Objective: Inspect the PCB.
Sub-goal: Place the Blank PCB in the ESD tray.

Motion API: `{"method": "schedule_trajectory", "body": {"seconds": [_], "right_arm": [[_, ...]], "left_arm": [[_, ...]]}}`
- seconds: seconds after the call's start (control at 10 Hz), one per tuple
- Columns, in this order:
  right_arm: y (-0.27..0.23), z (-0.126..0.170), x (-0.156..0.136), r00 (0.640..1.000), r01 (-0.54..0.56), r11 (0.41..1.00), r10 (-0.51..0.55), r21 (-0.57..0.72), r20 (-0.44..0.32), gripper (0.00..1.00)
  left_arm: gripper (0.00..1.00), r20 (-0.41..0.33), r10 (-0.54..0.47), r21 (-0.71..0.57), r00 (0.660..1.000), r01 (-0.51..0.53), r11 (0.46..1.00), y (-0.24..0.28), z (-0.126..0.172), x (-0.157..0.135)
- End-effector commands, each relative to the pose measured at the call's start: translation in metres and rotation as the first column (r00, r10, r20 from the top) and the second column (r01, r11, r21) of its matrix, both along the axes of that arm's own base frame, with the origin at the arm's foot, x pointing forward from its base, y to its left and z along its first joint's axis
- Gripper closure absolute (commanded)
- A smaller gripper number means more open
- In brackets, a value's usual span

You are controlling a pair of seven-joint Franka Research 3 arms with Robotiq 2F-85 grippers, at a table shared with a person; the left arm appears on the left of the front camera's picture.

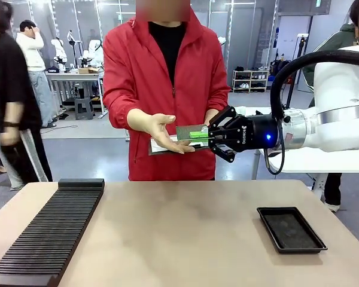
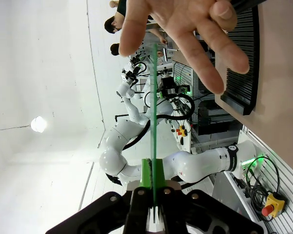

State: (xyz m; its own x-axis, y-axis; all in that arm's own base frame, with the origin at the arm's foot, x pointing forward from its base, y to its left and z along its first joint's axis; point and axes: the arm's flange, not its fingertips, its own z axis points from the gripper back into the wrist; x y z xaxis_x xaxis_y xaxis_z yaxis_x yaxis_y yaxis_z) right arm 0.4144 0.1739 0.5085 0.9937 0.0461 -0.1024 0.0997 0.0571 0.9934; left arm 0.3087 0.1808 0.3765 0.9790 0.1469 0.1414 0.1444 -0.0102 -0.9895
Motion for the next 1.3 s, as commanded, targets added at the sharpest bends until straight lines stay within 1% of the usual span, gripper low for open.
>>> {"method": "schedule_trajectory", "body": {"seconds": [0.0, 0.3, 0.4, 0.5, 0.6, 0.7, 0.8, 0.9, 1.0, 1.1, 1.2], "right_arm": [[0.001, 0.001, 0.0, 1.0, 0.0, 1.0, 0.0, -0.002, 0.003, 1.0], [0.001, 0.001, 0.0, 1.0, 0.0, 1.0, 0.0, -0.002, 0.003, 1.0], [0.0, 0.0, 0.0, 1.0, 0.0, 1.0, 0.0, 0.0, 0.0, 0.97], [-0.009, -0.003, -0.003, 1.0, -0.012, 1.0, 0.012, -0.009, 0.007, 0.97], [-0.021, -0.01, -0.004, 0.999, 0.019, 0.999, -0.017, -0.046, 0.041, 0.97], [-0.039, -0.017, -0.009, 0.997, 0.009, 0.996, -0.003, -0.088, 0.072, 0.97], [-0.058, -0.022, -0.012, 0.995, 0.029, 0.993, -0.018, -0.115, 0.102, 0.97], [-0.075, -0.027, -0.014, 0.987, 0.082, 0.983, -0.057, -0.166, 0.147, 0.97], [-0.091, -0.032, -0.016, 0.982, 0.092, 0.967, -0.049, -0.239, 0.181, 0.97], [-0.112, -0.038, -0.017, 0.985, 0.081, 0.955, -0.032, -0.286, 0.171, 0.97], [-0.133, -0.042, -0.017, 0.984, 0.085, 0.949, -0.033, -0.303, 0.175, 0.97]], "left_arm": [[0.0, -0.004, -0.004, 0.007, 1.0, 0.004, 1.0, -0.001, 0.002, -0.004], [0.0, -0.004, -0.004, 0.007, 1.0, 0.004, 1.0, -0.001, 0.002, -0.004], [0.0, -0.004, -0.004, 0.007, 1.0, 0.004, 1.0, -0.001, 0.002, -0.004], [0.0, -0.004, -0.004, 0.007, 1.0, 0.004, 1.0, -0.001, 0.002, -0.004], [0.0, -0.004, -0.004, 0.007, 1.0, 0.004, 1.0, -0.001, 0.002, -0.004], [0.0, -0.004, -0.004, 0.007, 1.0, 0.004, 1.0, -0.001, 0.002, -0.004], [0.0, -0.004, -0.004, 0.007, 1.0, 0.004, 1.0, -0.001, 0.002, -0.004], [0.0, -0.004, -0.004, 0.007, 1.0, 0.004, 1.0, -0.001, 0.002, -0.004], [0.0, -0.004, -0.004, 0.007, 1.0, 0.004, 1.0, -0.001, 0.002, -0.004], [0.0, -0.004, -0.004, 0.007, 1.0, 0.004, 1.0, -0.001, 0.002, -0.004], [0.0, -0.004, -0.004, 0.007, 1.0, 0.004, 1.0, -0.001, 0.002, -0.004]]}}
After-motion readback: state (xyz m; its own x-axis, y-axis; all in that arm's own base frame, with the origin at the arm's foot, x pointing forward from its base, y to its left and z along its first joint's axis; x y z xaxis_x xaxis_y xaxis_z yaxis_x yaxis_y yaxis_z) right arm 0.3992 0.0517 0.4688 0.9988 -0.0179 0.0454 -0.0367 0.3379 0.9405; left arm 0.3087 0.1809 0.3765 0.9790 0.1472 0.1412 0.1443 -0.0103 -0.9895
